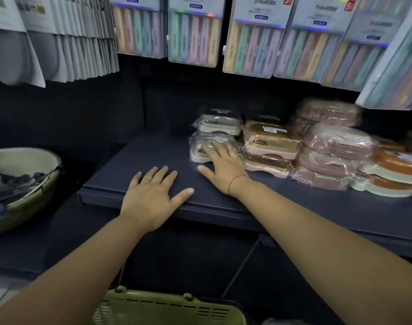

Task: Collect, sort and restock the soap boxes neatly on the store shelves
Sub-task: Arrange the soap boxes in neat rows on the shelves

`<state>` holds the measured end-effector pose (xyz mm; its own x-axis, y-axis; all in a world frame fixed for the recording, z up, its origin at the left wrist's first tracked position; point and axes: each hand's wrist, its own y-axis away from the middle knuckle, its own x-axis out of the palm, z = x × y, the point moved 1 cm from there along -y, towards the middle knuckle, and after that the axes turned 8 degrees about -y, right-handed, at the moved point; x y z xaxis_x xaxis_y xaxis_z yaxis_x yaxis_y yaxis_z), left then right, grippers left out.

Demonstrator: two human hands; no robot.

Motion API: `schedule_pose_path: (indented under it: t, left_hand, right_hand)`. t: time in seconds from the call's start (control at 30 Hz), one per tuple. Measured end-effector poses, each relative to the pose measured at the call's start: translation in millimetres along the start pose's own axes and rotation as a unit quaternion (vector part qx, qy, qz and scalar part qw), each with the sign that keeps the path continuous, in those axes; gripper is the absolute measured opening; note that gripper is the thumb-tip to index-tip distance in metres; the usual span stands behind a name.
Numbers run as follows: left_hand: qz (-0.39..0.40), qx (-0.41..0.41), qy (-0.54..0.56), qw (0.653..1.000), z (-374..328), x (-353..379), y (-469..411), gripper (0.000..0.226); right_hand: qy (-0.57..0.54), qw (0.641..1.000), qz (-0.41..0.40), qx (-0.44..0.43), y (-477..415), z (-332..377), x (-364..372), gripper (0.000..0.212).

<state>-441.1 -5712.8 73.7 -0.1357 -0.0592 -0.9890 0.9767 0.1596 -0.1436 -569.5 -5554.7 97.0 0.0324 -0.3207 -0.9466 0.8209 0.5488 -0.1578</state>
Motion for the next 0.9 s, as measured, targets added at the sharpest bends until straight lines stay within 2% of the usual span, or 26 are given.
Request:
schedule_pose_path:
  t: [0.13, 0.2, 0.33, 0.37, 0.43, 0.5, 0.53, 0.57, 0.63, 0.67, 0.73, 0.77, 0.8, 0.87, 0.9]
  left_hand:
    - [0.003, 0.002, 0.002, 1.0, -3, -2, 3, 0.107]
    - [0.009, 0.007, 0.005, 1.0, -5, -5, 5, 0.097]
    - [0.001, 0.004, 0.011, 1.0, -3, -5, 5, 0.094]
    - [-0.026, -0.006, 0.019, 0.999, -4, -4, 7, 0.092]
    - [-0.129, -0.015, 0.048, 0.99, -18, -4, 22, 0.086]
    - [-0.24, 0.049, 0.088, 0.966, -60, 4, 59, 0.073]
    - [-0.258, 0.112, 0.113, 0.953, -90, 13, 85, 0.067]
    - [-0.243, 0.194, 0.129, 0.942, -123, 26, 110, 0.063]
    - [-0.135, 0.322, 0.125, 0.929, -185, 54, 149, 0.066]
    - [-0.069, 0.346, 0.119, 0.928, -209, 67, 161, 0.072]
    - [0.06, 0.328, 0.128, 0.934, -239, 90, 165, 0.082]
    - [0.116, 0.309, 0.128, 0.935, -246, 100, 160, 0.086]
    - [0.152, 0.293, 0.125, 0.936, -251, 110, 157, 0.09]
    - [0.193, 0.268, 0.103, 0.938, -254, 124, 150, 0.096]
    - [0.209, 0.264, 0.087, 0.938, -253, 130, 150, 0.101]
  right_hand:
    - [-0.035, 0.999, 0.012, 0.004, 9, 8, -9, 0.071]
    - [-0.096, 0.995, -0.003, -0.011, 30, 9, -23, 0.069]
    - [-0.251, 0.966, -0.029, -0.055, 125, -9, -57, 0.055]
    - [-0.266, 0.961, -0.044, -0.062, 157, -19, -63, 0.048]
    - [-0.301, 0.949, -0.083, -0.046, 226, -47, -63, 0.032]
    - [-0.359, 0.928, -0.093, 0.036, 295, -82, -43, 0.013]
    - [-0.388, 0.913, -0.077, 0.097, 325, -100, -26, 0.011]
    - [-0.402, 0.899, -0.058, 0.165, 349, -119, -5, 0.017]
    - [-0.365, 0.885, -0.023, 0.286, 383, -162, 40, 0.025]
    - [-0.328, 0.882, 0.0, 0.337, 394, -182, 59, 0.022]
    - [-0.262, 0.87, 0.051, 0.413, 409, -211, 88, 0.016]
    - [-0.244, 0.863, 0.074, 0.436, 415, -220, 102, 0.028]
    - [-0.231, 0.859, 0.095, 0.448, 422, -227, 115, 0.051]
    - [-0.202, 0.866, 0.13, 0.438, 431, -233, 140, 0.096]
    - [-0.174, 0.876, 0.157, 0.422, 434, -234, 152, 0.11]
